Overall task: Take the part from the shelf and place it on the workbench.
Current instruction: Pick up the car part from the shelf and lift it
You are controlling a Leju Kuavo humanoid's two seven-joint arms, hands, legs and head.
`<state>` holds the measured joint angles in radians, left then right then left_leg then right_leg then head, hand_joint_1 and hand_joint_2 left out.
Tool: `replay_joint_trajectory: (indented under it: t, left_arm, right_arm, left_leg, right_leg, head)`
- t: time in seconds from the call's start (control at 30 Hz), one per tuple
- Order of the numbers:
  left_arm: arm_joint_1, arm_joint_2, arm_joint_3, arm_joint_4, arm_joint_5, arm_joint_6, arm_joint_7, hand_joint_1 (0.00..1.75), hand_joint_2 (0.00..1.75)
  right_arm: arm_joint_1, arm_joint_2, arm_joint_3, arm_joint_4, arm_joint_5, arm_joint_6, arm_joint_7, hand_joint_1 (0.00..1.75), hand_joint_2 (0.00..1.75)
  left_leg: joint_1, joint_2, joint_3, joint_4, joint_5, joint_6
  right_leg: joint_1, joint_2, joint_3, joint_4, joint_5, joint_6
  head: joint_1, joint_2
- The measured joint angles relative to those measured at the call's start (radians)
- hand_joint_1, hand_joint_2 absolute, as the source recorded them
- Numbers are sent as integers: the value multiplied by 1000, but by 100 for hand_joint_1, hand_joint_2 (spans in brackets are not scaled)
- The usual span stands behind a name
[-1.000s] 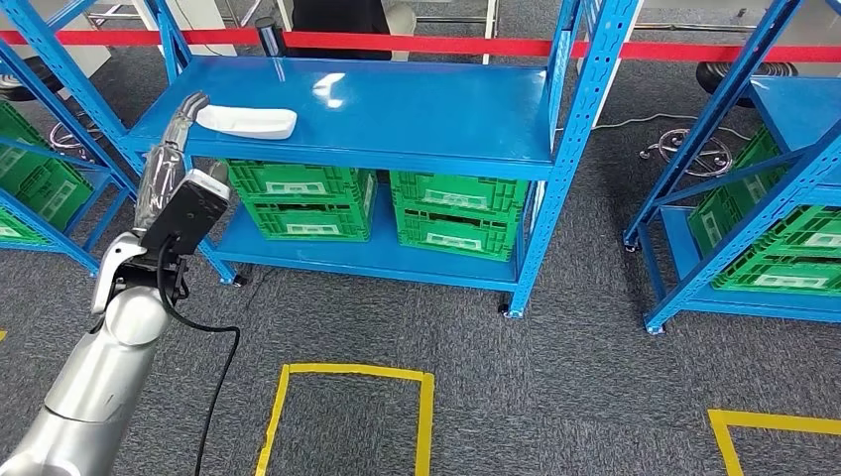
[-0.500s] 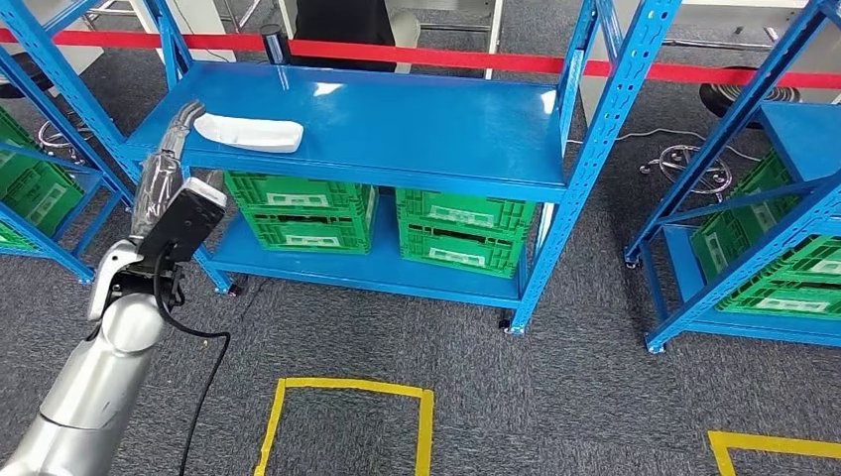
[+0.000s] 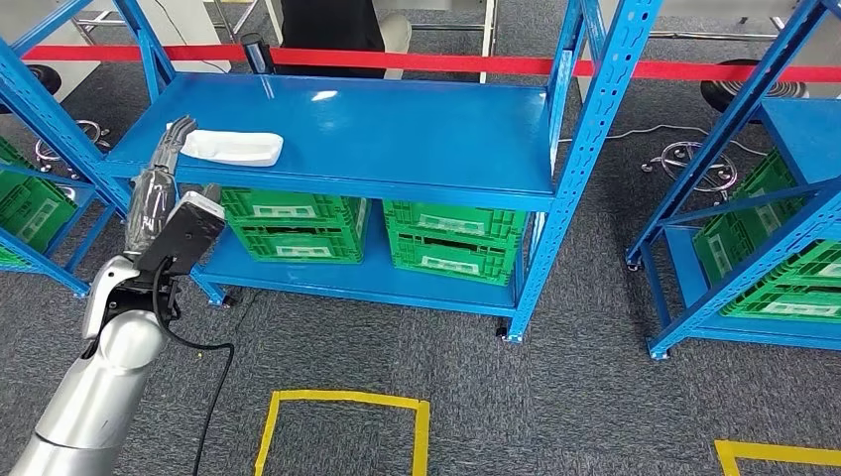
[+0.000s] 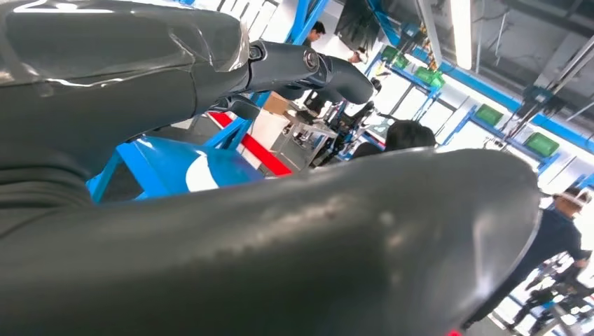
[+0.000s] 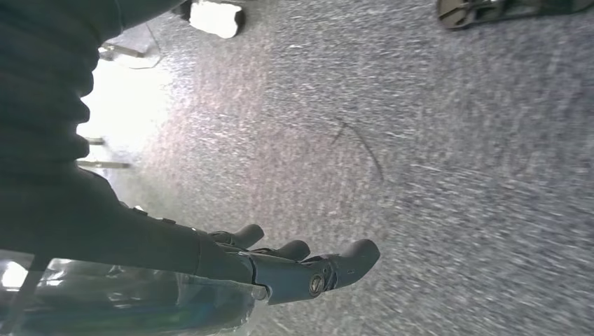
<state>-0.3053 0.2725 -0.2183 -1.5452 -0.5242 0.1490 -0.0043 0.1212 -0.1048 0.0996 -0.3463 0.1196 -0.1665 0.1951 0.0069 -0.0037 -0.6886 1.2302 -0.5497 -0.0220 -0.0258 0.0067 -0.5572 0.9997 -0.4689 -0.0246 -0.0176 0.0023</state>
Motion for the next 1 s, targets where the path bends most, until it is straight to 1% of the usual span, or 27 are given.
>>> replay_joint_trajectory:
  t: [0.03, 0.07, 0.1, 0.13, 0.17, 0.2, 0.23, 0.3, 0.33, 0.37, 0.4, 0.43, 0.47, 0.5, 0.53, 0.57, 0.6, 0.63, 0.67, 0.7, 0.73, 0.77, 0.8, 0.87, 0.9, 0.93, 1.0]
  left_arm:
    - [6, 0, 4, 0, -1, -1, -4, 0, 0]
    - [9, 0, 6, 0, -2, -2, -8, 0, 0]
    - [8, -1, 7, 0, -2, -3, -12, 0, 0]
    - [2, -2, 7, 0, -3, -5, -16, 0, 0]
    - [-6, -4, 7, 0, -5, -7, -18, 0, 0]
    - [-15, -6, 7, 0, -7, -9, -19, 0, 0]
    - [-23, -8, 6, 0, -9, -10, -19, 0, 0]
    - [-34, -10, 6, -1, -13, -9, -17, 0, 0]
    - [-37, -11, 7, -3, -15, -7, -16, 0, 0]
    - [-39, -13, 9, -4, -17, -5, -15, 0, 0]
    - [-42, -15, 10, -5, -19, -3, -15, 0, 0]
    - [-45, -19, 11, -5, -22, -2, -13, 0, 0]
    - [-47, -22, 11, -5, -25, -2, -12, 0, 0]
    - [-45, -26, 11, -5, -27, -2, -11, 0, 0]
    - [-42, -30, 12, -5, -30, -2, -10, 0, 0]
    - [-39, -33, 13, -5, -31, -2, -9, 0, 0]
    - [-37, -36, 14, -5, -32, -2, -9, 0, 0]
    - [-36, -38, 15, -6, -33, -2, -9, 0, 0]
    - [-35, -40, 16, -6, -33, -2, -8, 0, 0]
    - [-34, -41, 17, -7, -33, -2, -8, 0, 0]
    - [-33, -43, 18, -9, -34, -2, -7, 0, 0]
    - [-31, -44, 21, -11, -35, -1, -5, 0, 0]
    - [-28, -45, 24, -15, -37, -1, -4, 0, 0]
    - [-24, -45, 33, -26, -41, 0, -1, 0, 0]
    - [-24, -45, 37, -31, -42, 0, 0, 0, 0]
    - [-23, -45, 40, -35, -42, 1, 1, 0, 0]
    - [-19, -45, 43, -38, -42, 1, 2, 0, 0]
  right_arm:
    - [0, -2, 4, -6, -6, 0, -1, 0, 175]
    - [0, -3, 9, -10, -10, -1, -1, 0, 175]
    - [-1, -4, 12, -15, -13, -3, -1, 0, 175]
    - [-3, -4, 14, -19, -16, -5, -1, 0, 175]
    - [-5, -3, 16, -22, -17, -8, -1, 0, 175]
    - [-9, -3, 19, -26, -18, -10, -1, 0, 175]
    - [-13, -2, 21, -29, -18, -11, -1, 0, 175]
    - [-17, -2, 29, -38, -18, -10, 4, 0, 175]
    - [-16, -3, 34, -45, -16, -9, 10, 0, 175]
    - [-15, -6, 38, -52, -15, -10, 17, 0, 175]
    - [-16, -11, 42, -59, -13, -11, 23, 0, 175]
    - [-18, -17, 45, -67, -11, -13, 29, 0, 175]
    - [-20, -24, 48, -74, -9, -15, 34, 0, 175]
    - [-22, -31, 50, -81, -8, -15, 38, 0, 175]
    - [-22, -37, 52, -87, -7, -14, 43, 0, 175]
    - [-21, -42, 54, -92, -6, -13, 47, 0, 175]
    - [-20, -46, 57, -97, -6, -12, 50, 0, 175]
    - [-20, -50, 59, -102, -6, -10, 51, 0, 175]
    - [-21, -53, 60, -105, -6, -9, 53, 0, 175]
    - [-22, -55, 61, -108, -6, -9, 55, 0, 175]
    - [-24, -57, 62, -110, -6, -7, 56, 0, 175]
    - [-26, -59, 64, -112, -6, -6, 57, 0, 175]
    - [-28, -60, 65, -114, -6, -5, 58, 0, 175]
    - [-29, -60, 66, -117, -6, -3, 60, 0, 175]
    - [-30, -61, 67, -118, -5, -2, 60, 0, 175]
    - [-31, -61, 67, -119, -4, -2, 60, 0, 175]
    - [-31, -62, 67, -120, -4, -2, 60, 0, 175]
  left_leg:
    - [2, 1, -32, 35, -7, -1]
    - [4, 2, -46, 36, 7, -1]
    - [4, 3, -40, -2, 40, 3]
    - [2, 3, -18, -66, 87, 10]
    - [-2, 3, 9, -134, 126, 20]
    - [-8, 3, 30, -186, 145, 31]
    - [-14, 3, 45, -219, 150, 41]
    - [-25, 1, 63, -250, 141, 58]
    - [-24, 0, 82, -265, 147, 65]
    - [-22, 1, 102, -280, 152, 71]
    - [-20, 2, 120, -288, 153, 75]
    - [-19, 2, 134, -294, 152, 77]
    - [-21, 2, 138, -295, 149, 78]
    - [-22, 1, 139, -295, 144, 77]
    - [-23, -1, 142, -295, 139, 76]
    - [-23, -3, 147, -294, 133, 74]
    - [-22, -6, 154, -292, 126, 71]
    - [-21, -7, 162, -288, 116, 67]
    - [-21, -8, 169, -283, 106, 62]
    - [-22, -10, 174, -276, 95, 56]
    - [-23, -10, 175, -271, 85, 49]
    - [-24, -10, 176, -265, 79, 43]
    - [-25, -11, 177, -261, 73, 37]
    - [-22, -8, 170, -241, 65, 28]
    - [-20, -6, 152, -209, 58, 22]
    - [-17, -3, 121, -156, 45, 16]
    - [-8, -1, 33, -18, -1, 2]
  right_leg:
    - [1, 1, 5, 0, -6, 1]
    - [2, 3, 13, 0, -13, 2]
    - [3, 3, 23, 0, -20, 3]
    - [5, 3, 33, -1, -27, 4]
    - [5, 4, 43, -2, -34, 6]
    - [5, 4, 49, -5, -39, 9]
    - [4, 5, 52, -10, -43, 13]
    - [3, 4, 62, -12, -37, 31]
    - [2, 2, 69, -9, -35, 38]
    - [2, 1, 72, 5, -36, 41]
    - [2, 0, 60, 32, -44, 40]
    - [2, 0, 31, 83, -61, 36]
    - [3, -1, -11, 146, -81, 33]
    - [3, -1, -58, 209, -103, 33]
    - [2, -1, -96, 250, -118, 36]
    - [1, -1, -118, 258, -117, 43]
    - [0, -1, -122, 228, -96, 54]
    - [-2, -2, -108, 165, -57, 66]
    - [-4, -3, -89, 95, -11, 74]
    - [-3, -5, -72, 39, 19, 71]
    - [-1, -7, -59, 4, 38, 60]
    - [1, -8, -55, -7, 44, 45]
    - [3, -8, -51, -7, 39, 31]
    - [-1, -6, -39, -8, 41, 18]
    - [-3, -5, -31, -9, 38, 14]
    - [-5, -5, -24, -9, 34, 10]
    - [-4, -4, -13, -9, 21, 5]
  head:
    - [0, 0]
    - [0, 0]
    - [0, 0]
    - [0, 0]
    - [1, 0]
    - [2, 0]
    - [2, 0]
    - [2, 0]
    - [1, 0]
    - [2, 0]
    - [2, 0]
    - [3, 0]
    - [4, 0]
    - [4, 0]
    - [4, 0]
    - [5, 0]
    - [5, 0]
    - [5, 0]
    - [5, 0]
    - [5, 0]
    - [5, 0]
    - [4, 0]
    - [4, 0]
    - [4, 0]
    - [3, 0]
    - [2, 0]
    - [0, 0]
